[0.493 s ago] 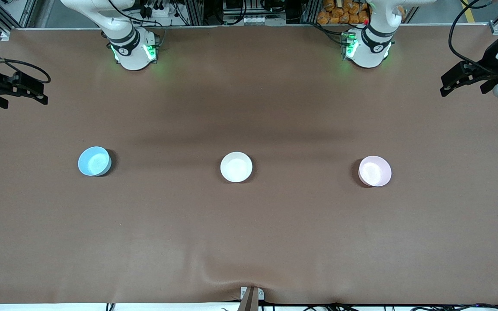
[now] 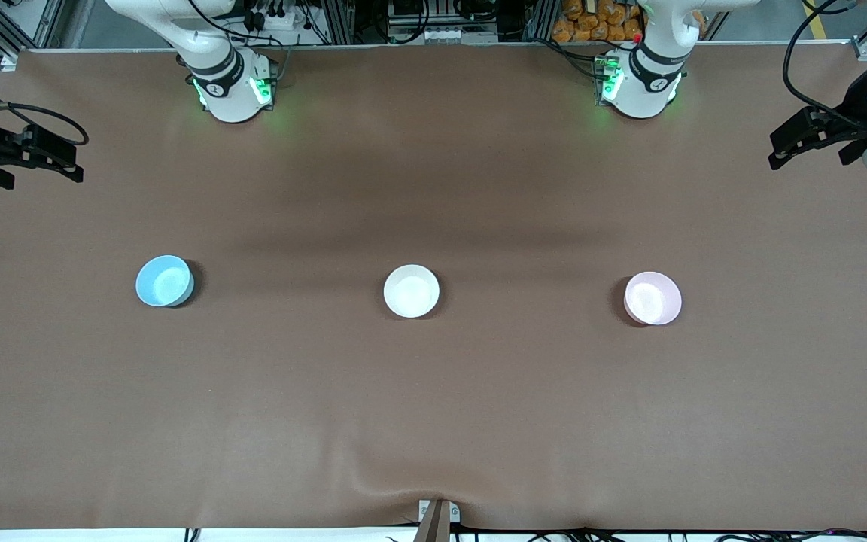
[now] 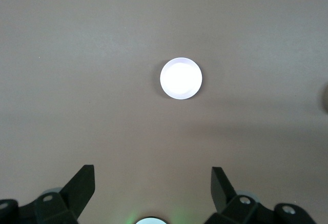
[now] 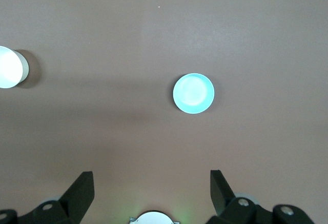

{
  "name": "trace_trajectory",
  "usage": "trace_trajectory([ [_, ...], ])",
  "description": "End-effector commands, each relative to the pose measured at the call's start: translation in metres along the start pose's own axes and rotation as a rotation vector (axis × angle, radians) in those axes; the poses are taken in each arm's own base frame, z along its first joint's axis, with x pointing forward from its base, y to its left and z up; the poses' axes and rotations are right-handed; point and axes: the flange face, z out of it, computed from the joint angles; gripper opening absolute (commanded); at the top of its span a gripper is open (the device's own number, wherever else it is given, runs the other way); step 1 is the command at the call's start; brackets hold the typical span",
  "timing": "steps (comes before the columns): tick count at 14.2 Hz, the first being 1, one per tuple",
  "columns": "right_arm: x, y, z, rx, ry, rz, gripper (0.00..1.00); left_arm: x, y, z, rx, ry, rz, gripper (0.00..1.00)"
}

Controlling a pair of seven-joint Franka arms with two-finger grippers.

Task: Stack pink and blue bowls on white bowl

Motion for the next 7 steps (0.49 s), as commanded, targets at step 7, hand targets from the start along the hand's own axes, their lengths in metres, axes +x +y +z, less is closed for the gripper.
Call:
trace_trajectory([
  [7, 0.0013, 0.0031, -0.0032, -0.007, -0.005, -0.004, 1.00, 0.0046, 0.0009, 0.0045, -0.029, -0.020, 0.035, 1.00],
])
